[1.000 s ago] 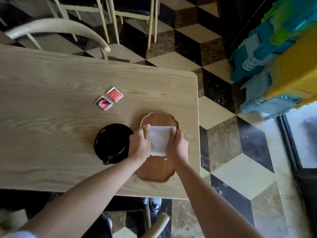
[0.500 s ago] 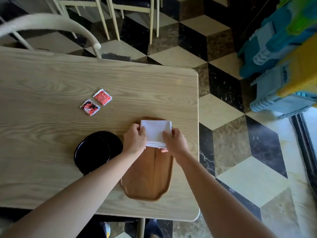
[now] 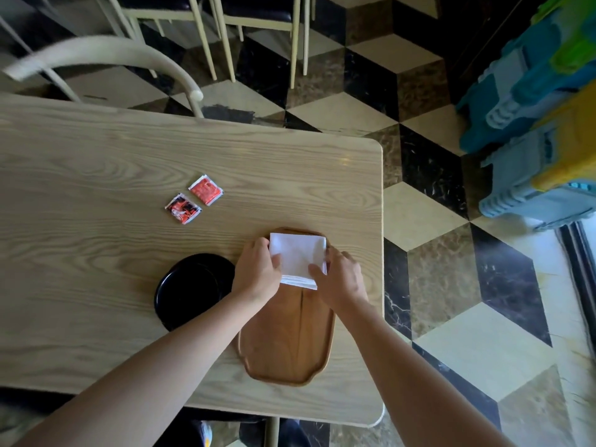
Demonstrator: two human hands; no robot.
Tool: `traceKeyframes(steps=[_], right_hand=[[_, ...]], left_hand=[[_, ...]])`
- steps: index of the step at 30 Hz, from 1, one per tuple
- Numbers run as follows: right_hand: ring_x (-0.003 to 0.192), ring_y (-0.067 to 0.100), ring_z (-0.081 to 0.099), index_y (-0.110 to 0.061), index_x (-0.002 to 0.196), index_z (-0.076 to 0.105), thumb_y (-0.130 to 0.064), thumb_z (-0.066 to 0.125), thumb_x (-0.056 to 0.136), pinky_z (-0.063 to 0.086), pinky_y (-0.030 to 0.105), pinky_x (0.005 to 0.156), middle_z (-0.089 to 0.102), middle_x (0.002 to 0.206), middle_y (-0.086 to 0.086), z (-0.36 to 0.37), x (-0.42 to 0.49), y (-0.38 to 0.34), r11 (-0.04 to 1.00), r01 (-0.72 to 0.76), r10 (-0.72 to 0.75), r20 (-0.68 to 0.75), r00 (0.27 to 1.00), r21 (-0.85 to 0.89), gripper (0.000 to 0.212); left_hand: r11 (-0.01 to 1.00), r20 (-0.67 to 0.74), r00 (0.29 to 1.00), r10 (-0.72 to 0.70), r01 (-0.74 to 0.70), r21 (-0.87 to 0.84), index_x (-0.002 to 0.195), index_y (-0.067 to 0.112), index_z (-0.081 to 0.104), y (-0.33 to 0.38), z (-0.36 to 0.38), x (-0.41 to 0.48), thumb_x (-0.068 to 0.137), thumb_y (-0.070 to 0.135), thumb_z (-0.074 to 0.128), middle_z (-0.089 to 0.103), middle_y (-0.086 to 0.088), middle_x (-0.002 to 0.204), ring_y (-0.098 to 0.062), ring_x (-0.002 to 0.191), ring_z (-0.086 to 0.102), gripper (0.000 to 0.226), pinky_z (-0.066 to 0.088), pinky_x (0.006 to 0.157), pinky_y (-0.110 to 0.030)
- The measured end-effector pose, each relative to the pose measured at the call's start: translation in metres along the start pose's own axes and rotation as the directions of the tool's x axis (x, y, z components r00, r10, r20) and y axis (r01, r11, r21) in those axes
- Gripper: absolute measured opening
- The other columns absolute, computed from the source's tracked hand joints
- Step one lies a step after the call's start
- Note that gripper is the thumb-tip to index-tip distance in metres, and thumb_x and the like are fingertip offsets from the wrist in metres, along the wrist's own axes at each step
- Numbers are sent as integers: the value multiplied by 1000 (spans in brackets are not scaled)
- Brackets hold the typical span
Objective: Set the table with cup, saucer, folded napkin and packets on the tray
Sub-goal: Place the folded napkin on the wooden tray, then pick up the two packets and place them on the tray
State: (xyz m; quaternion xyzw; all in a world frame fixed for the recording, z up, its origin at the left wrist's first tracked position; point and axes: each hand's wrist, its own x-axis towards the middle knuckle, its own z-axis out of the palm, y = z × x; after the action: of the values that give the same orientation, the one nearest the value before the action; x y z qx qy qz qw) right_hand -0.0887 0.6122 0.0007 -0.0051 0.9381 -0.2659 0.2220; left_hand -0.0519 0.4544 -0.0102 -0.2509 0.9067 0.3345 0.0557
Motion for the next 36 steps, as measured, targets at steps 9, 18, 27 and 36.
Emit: traceKeyframes(steps=[9,18,27,36], right_hand=[[94,32,61,-14,101,65,-27,54,90,48,33,75,67,102,7,-17,9,-88,994,106,-107,-18,994,-30,20],[103,30,65,-20,116,65,-34,62,86,53,36,88,71,111,9,37,80,-205,981,193,-188,136,973,-20,33],[119,34,41,-13,118,58,-35,62,91,45,41,82,45,128,9,110,126,-228,953,198,-190,57,980,-231,35],[109,36,58,-10,109,55,-27,68,84,46,36,85,64,111,15,110,109,-233,999,32,-28,112,993,-35,33]], left_hand=[[993,-80,992,-99,94,-66,96,9,63,-21,-92,20,86,19,60,70,-10,98,-27,93,65,14,45,80,-29],[941,-189,934,-302,261,-216,98,2,63,-107,-149,86,82,22,70,71,-17,100,-32,96,65,27,50,85,-41],[982,-225,959,-175,155,-104,113,25,59,-140,-107,124,72,39,74,50,-8,108,-27,101,56,46,46,83,-34],[938,-120,962,-244,203,-280,84,14,51,-141,-124,116,72,21,76,63,-3,79,-27,77,60,29,39,65,-30]])
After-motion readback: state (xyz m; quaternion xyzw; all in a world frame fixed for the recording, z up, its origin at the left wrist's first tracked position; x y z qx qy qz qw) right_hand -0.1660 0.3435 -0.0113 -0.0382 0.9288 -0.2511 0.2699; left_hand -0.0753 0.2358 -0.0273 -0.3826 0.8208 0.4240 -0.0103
